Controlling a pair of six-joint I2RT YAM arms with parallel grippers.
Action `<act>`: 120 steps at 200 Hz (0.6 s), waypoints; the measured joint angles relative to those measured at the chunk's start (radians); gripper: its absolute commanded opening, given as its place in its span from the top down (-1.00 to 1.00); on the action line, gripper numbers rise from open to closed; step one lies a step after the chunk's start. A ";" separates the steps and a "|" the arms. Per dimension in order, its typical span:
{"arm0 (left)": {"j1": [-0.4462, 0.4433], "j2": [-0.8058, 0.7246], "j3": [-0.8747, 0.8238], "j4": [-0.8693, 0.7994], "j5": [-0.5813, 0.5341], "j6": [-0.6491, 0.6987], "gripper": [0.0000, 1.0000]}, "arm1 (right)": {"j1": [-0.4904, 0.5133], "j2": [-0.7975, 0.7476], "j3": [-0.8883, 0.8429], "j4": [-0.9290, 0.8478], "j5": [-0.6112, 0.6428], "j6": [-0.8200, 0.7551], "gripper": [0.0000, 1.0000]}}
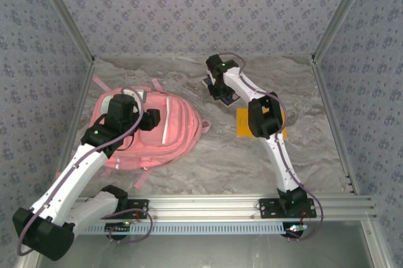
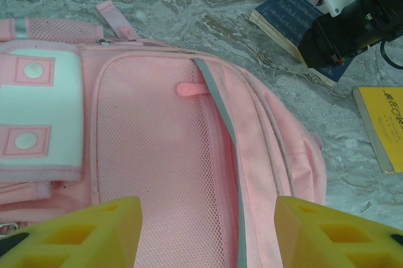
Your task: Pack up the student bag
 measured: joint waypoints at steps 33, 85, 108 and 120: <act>0.000 0.000 0.000 0.000 0.000 0.000 -0.15 | -0.007 0.000 0.000 0.002 -0.038 0.026 1.00; 0.000 0.000 0.000 0.000 0.000 0.001 -0.15 | -0.019 -0.027 -0.050 0.040 -0.092 0.062 1.00; -0.001 0.000 0.000 0.000 0.000 0.001 -0.15 | -0.023 -0.071 -0.130 0.094 -0.129 0.086 1.00; -0.005 0.000 0.000 0.000 0.000 0.001 -0.15 | -0.023 -0.103 -0.190 0.120 -0.157 0.104 1.00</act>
